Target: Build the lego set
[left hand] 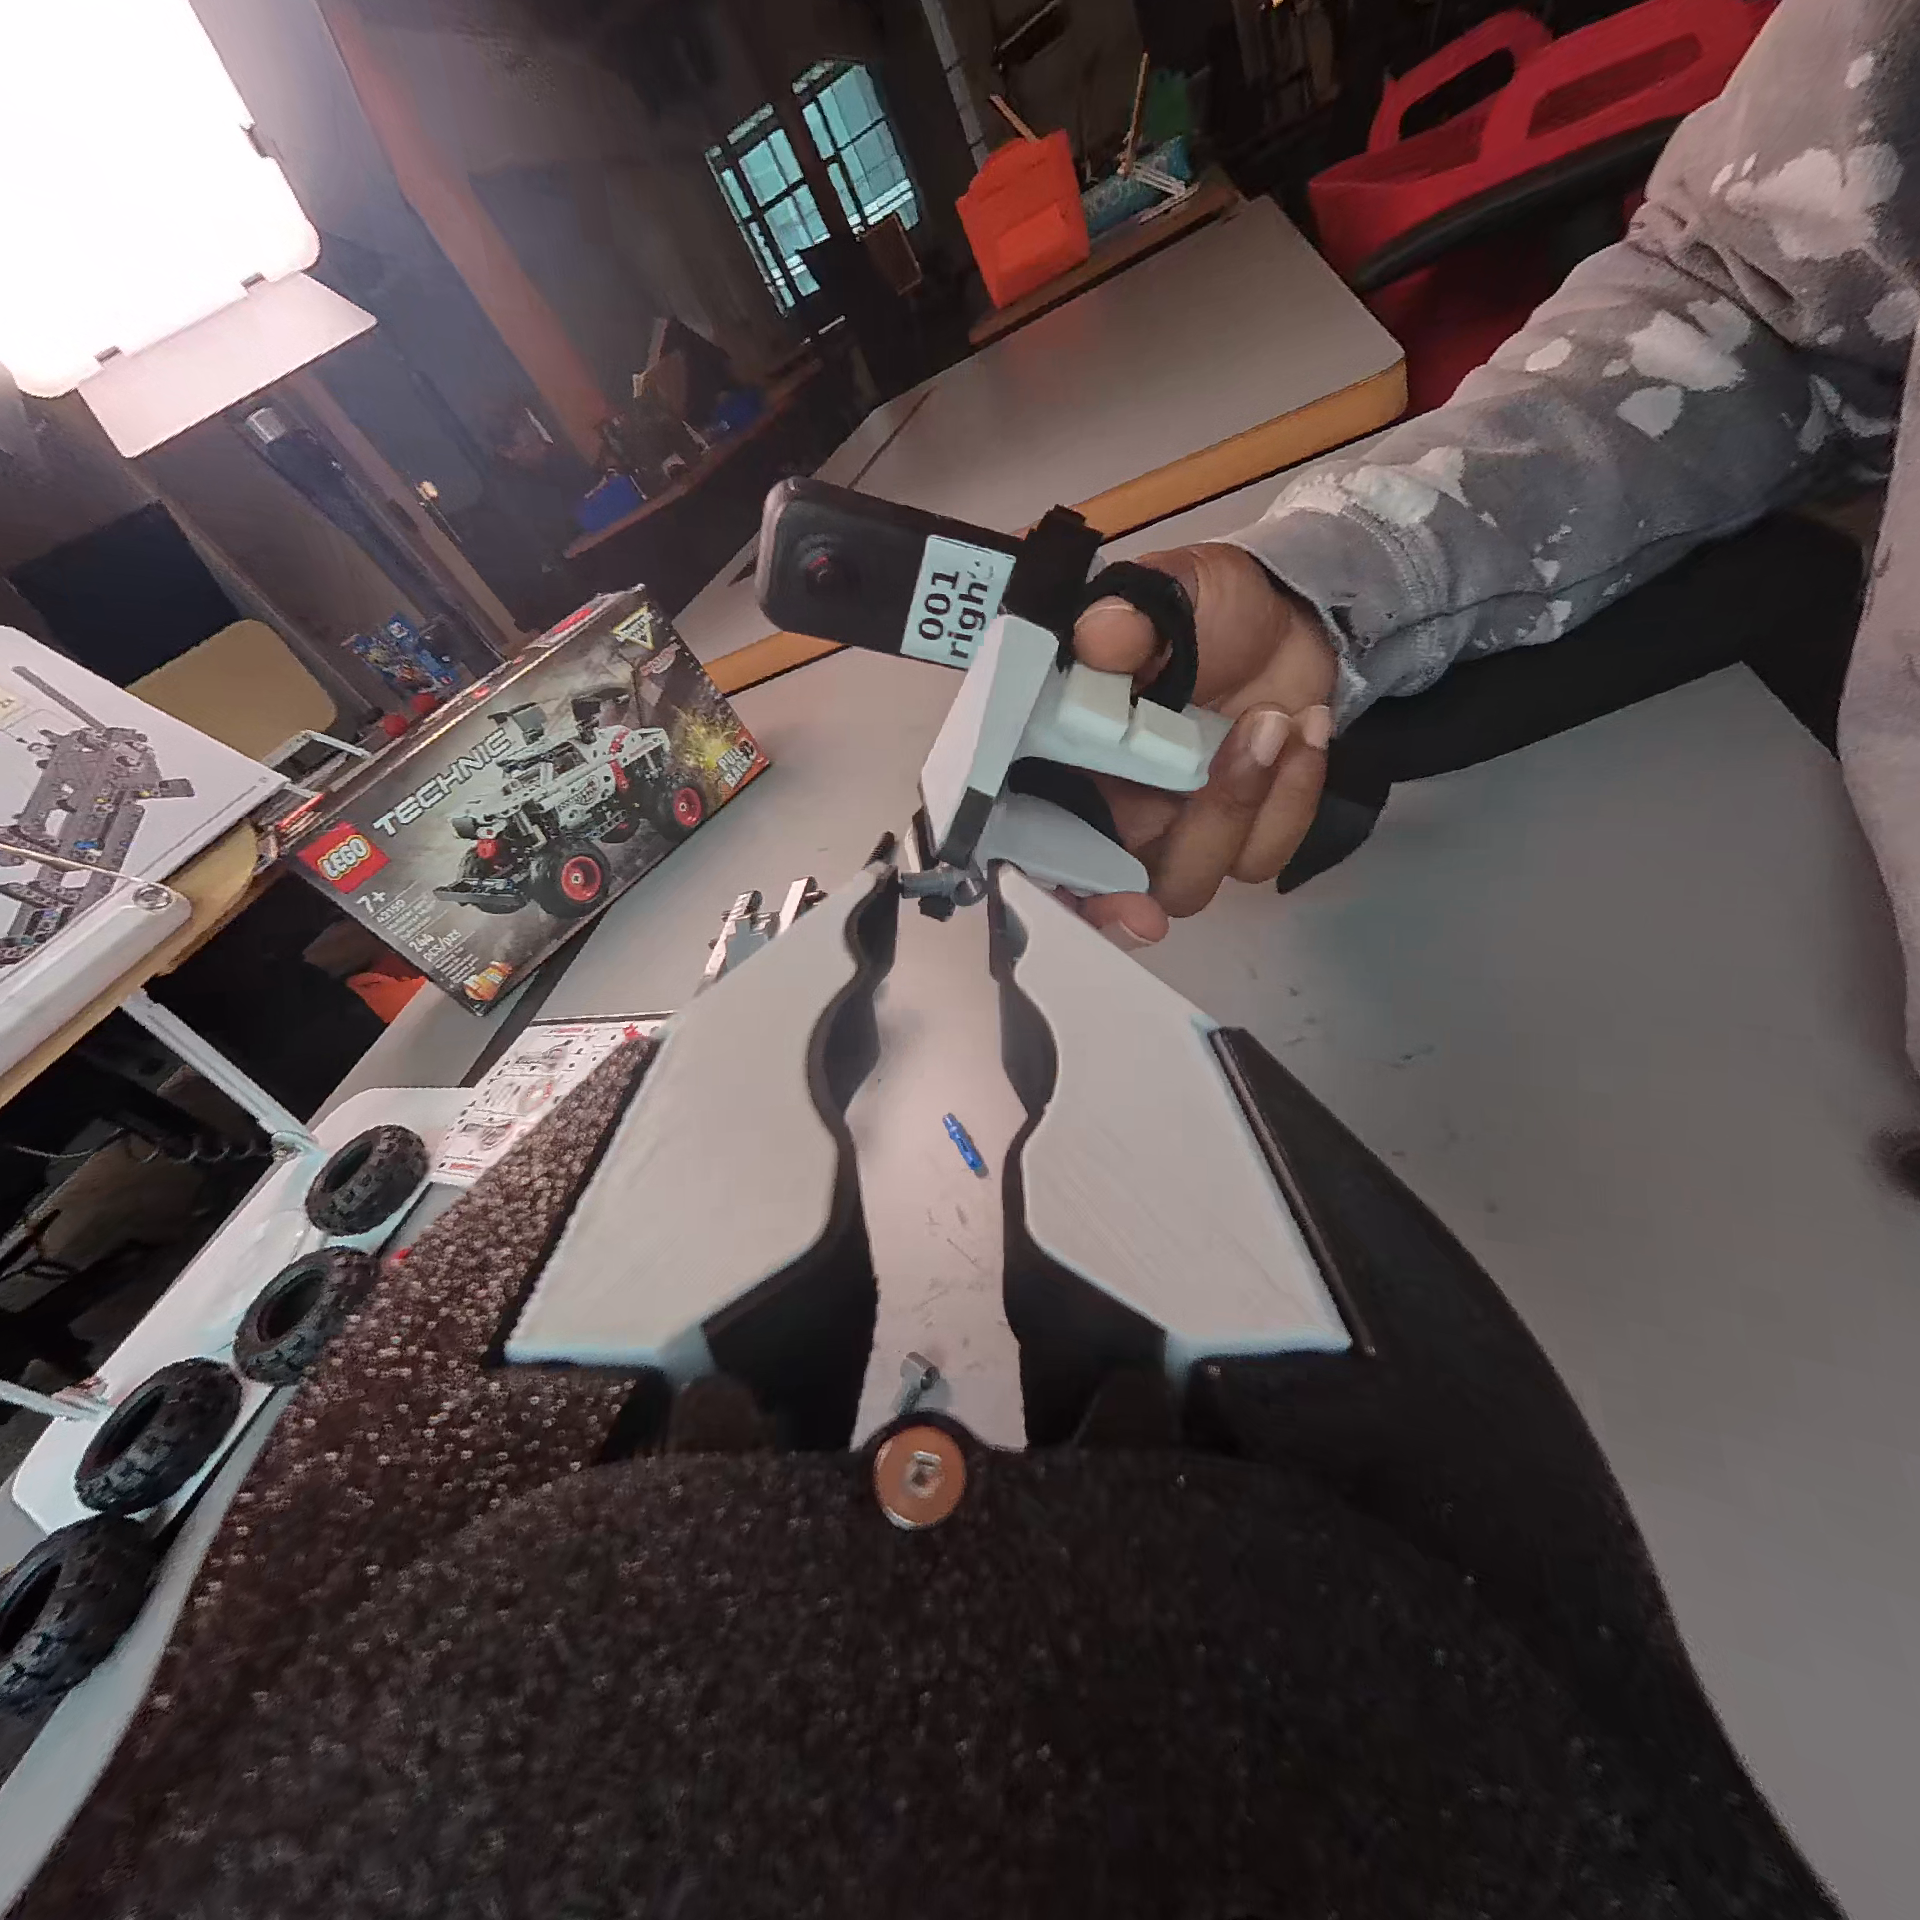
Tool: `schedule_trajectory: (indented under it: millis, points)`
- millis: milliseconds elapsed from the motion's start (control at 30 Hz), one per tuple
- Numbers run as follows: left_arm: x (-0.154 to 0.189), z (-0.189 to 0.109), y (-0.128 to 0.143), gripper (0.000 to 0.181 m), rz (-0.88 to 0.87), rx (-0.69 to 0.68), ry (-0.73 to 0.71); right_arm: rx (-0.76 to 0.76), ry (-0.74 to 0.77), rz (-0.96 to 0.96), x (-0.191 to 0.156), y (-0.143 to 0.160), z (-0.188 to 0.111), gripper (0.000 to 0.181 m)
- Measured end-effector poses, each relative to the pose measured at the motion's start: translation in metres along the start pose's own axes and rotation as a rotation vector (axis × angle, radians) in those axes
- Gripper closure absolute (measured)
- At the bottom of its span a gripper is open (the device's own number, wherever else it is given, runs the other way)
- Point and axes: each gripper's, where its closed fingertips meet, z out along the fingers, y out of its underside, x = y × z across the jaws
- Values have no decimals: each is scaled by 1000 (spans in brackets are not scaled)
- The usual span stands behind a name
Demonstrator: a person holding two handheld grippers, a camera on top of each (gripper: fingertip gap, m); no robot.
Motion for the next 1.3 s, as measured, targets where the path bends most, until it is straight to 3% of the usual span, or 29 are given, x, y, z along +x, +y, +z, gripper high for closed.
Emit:
schedule_trajectory:
  millis: [200,400,500,633,700,833,1033,1300]
  points:
    - [-13,2,3,163,40,-18,-115,126,2,100,7,-9,5,175]
    - [-11,2,7,163,26,-46,-86,89,2,91,9,-6,5,175]
    - [-16,-5,3,164,21,-26,-76,-32,44,-121,5,-11,-6,165]
    - [-36,-23,1,164,-19,6,-109,-463,413,-709,63,-8,-49,164]
    - [-41,-29,3,164,-4,5,-127,-676,448,-789,88,5,-62,163]
    - [-41,-34,0,164,42,19,-141,-898,414,-781,119,22,-64,162]
    - [-38,-35,3,164,53,23,-152,-1053,422,-731,138,33,-60,166]
    - [-38,-33,8,164,29,24,-145,-938,546,-821,136,35,-60,177]
